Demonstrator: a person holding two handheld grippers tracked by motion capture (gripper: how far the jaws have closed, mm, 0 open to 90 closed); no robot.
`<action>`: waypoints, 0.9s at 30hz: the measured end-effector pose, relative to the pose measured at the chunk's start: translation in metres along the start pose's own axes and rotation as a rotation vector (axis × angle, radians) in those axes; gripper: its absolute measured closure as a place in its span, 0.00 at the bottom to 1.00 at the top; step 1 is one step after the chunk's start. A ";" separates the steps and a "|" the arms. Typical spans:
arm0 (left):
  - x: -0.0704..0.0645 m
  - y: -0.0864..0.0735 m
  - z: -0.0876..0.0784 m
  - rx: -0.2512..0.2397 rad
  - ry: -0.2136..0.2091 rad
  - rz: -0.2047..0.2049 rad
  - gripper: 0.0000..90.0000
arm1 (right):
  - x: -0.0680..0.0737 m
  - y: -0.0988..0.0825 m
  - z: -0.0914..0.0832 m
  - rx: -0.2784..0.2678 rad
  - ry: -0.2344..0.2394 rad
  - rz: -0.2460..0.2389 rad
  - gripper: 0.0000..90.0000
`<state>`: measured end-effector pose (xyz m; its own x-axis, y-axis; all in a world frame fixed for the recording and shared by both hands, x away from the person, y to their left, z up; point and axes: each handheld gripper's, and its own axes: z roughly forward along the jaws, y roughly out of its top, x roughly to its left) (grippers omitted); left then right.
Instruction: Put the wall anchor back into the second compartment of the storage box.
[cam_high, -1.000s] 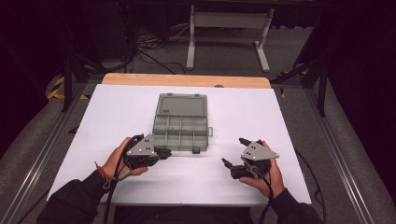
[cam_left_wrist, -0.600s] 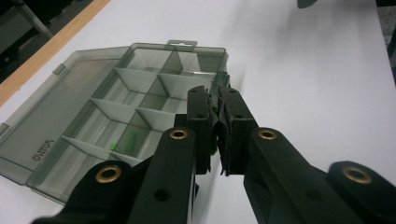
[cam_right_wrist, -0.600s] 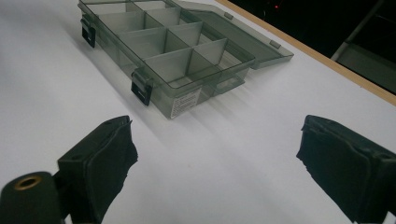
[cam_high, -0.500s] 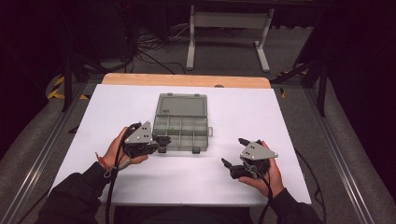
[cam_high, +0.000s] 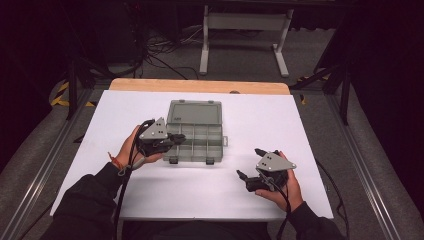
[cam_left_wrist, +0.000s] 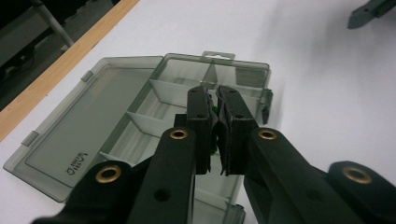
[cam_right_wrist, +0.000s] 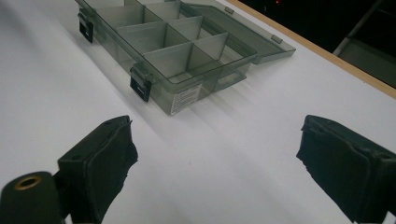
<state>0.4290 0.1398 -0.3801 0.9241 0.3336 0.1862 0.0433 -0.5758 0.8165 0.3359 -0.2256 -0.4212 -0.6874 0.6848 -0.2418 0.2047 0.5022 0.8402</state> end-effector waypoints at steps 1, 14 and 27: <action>0.003 0.000 0.002 -0.002 0.002 -0.008 0.94 | 0.000 0.000 0.000 0.002 0.001 0.000 0.12; 0.029 0.001 0.027 0.032 -0.004 -0.062 0.94 | -0.001 -0.001 0.001 0.006 -0.005 0.009 0.11; 0.043 0.000 0.056 0.109 -0.010 -0.084 0.94 | 0.000 -0.002 0.002 0.013 0.005 0.006 0.11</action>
<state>0.4904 0.1123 -0.4030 0.9191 0.3773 0.1136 0.1614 -0.6236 0.7649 0.3364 -0.2259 -0.4239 -0.6896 0.6852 -0.2342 0.2179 0.5048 0.8352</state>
